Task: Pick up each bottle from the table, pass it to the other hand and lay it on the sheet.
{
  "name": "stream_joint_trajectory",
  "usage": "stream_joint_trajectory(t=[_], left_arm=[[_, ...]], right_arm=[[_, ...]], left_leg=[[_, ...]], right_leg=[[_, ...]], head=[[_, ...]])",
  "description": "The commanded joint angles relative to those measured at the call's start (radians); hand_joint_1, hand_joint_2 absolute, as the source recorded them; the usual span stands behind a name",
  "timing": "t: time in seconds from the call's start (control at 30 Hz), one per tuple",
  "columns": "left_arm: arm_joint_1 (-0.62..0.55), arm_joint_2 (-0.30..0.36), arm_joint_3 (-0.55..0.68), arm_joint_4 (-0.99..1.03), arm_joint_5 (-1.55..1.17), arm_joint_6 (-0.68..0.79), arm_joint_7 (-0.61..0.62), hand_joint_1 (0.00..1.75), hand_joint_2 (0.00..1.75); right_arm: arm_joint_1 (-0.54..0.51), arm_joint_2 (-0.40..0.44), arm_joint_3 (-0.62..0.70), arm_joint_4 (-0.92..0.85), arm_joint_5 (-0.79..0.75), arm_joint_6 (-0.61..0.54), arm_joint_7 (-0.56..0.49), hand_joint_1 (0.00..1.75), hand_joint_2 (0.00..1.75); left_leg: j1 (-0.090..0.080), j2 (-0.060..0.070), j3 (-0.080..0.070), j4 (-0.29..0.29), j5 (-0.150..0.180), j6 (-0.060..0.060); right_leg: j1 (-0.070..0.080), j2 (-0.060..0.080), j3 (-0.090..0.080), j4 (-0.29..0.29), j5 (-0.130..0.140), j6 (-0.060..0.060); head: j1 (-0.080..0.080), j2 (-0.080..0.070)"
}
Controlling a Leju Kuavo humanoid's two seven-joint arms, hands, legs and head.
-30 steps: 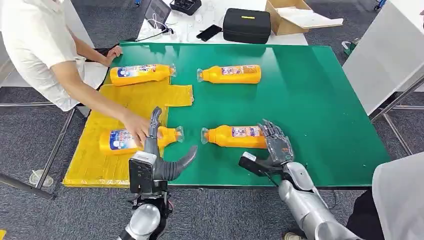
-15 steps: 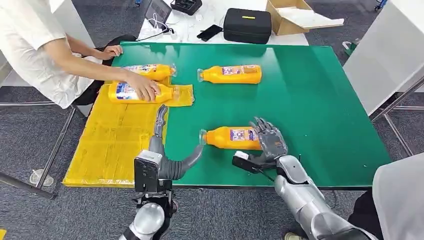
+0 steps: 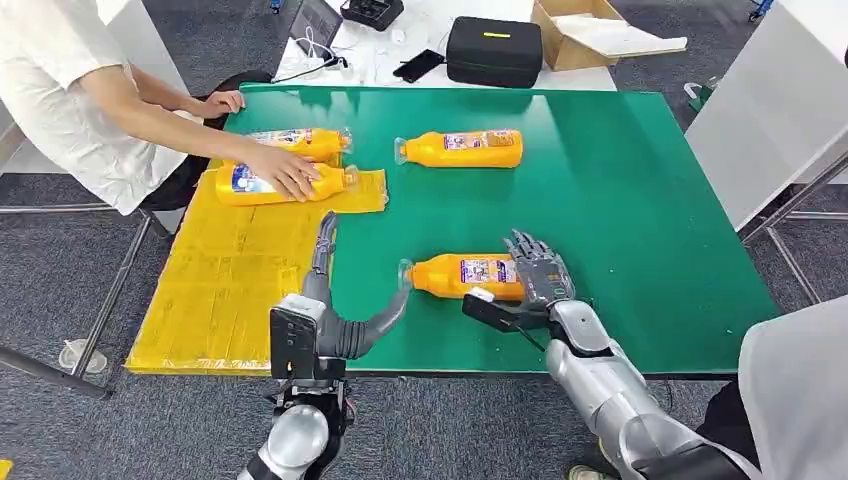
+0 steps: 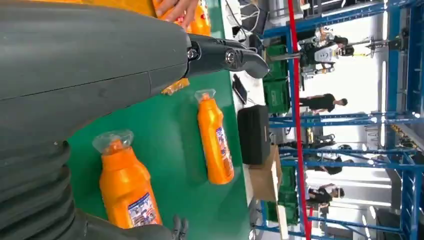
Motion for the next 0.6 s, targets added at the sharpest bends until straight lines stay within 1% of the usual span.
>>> stream_joint_trajectory(t=[0.03, 0.07, 0.3, 0.33, 0.53, 0.57, 0.6], left_arm=[[-0.04, 0.014, -0.011, 0.071, 0.004, -0.019, 0.024, 0.0, 1.75], [-0.041, 0.013, -0.011, 0.073, 0.006, -0.023, 0.025, 0.0, 1.75], [-0.04, 0.011, -0.011, 0.074, 0.008, -0.026, 0.027, 0.0, 1.75], [-0.04, 0.011, -0.011, 0.074, 0.008, -0.026, 0.027, 0.0, 1.75], [-0.04, 0.011, -0.011, 0.074, 0.008, -0.026, 0.027, 0.0, 1.75], [-0.04, 0.011, -0.011, 0.074, 0.008, -0.026, 0.027, 0.0, 1.75], [-0.04, 0.012, -0.011, 0.074, 0.008, -0.027, 0.027, 0.0, 1.75]], right_arm=[[-0.043, -0.01, 0.005, 0.175, -0.034, 0.198, 0.083, 0.0, 1.75], [-0.046, -0.011, -0.001, 0.182, -0.042, 0.216, 0.087, 0.0, 1.75], [-0.048, -0.015, -0.005, 0.183, -0.047, 0.219, 0.084, 0.0, 1.75], [-0.048, -0.015, -0.005, 0.183, -0.047, 0.219, 0.084, 0.0, 1.75], [-0.048, -0.015, -0.005, 0.183, -0.047, 0.219, 0.084, 0.0, 1.75], [-0.048, -0.015, -0.005, 0.183, -0.047, 0.219, 0.084, 0.4, 1.75], [-0.05, -0.019, -0.002, 0.183, -0.044, 0.227, 0.082, 1.75, 1.75]], left_leg=[[0.0, -0.001, 0.005, -0.001, 0.0, 0.0], [0.0, -0.001, 0.007, -0.002, -0.001, 0.001], [0.0, -0.004, 0.012, -0.002, 0.001, 0.001], [0.0, -0.003, 0.011, -0.001, 0.0, 0.001], [0.0, -0.002, 0.013, -0.001, 0.0, 0.001], [0.0, -0.002, 0.013, -0.001, 0.0, 0.001], [0.001, -0.002, 0.014, -0.001, 0.0, 0.001]], right_leg=[[0.0, -0.002, 0.005, -0.001, -0.001, -0.001], [0.001, -0.003, 0.007, -0.002, -0.001, -0.002], [0.001, -0.006, 0.013, -0.004, -0.001, -0.002], [0.001, -0.003, 0.011, -0.002, -0.001, -0.001], [0.001, -0.003, 0.013, -0.003, -0.001, -0.001], [0.001, -0.002, 0.013, -0.002, -0.001, -0.001], [0.001, -0.003, 0.014, -0.003, -0.001, -0.002]], head=[[0.0, 0.0], [0.0, 0.0], [0.0, 0.0], [0.0, 0.0], [0.0, 0.0], [0.0, 0.0], [0.0, 0.0]])
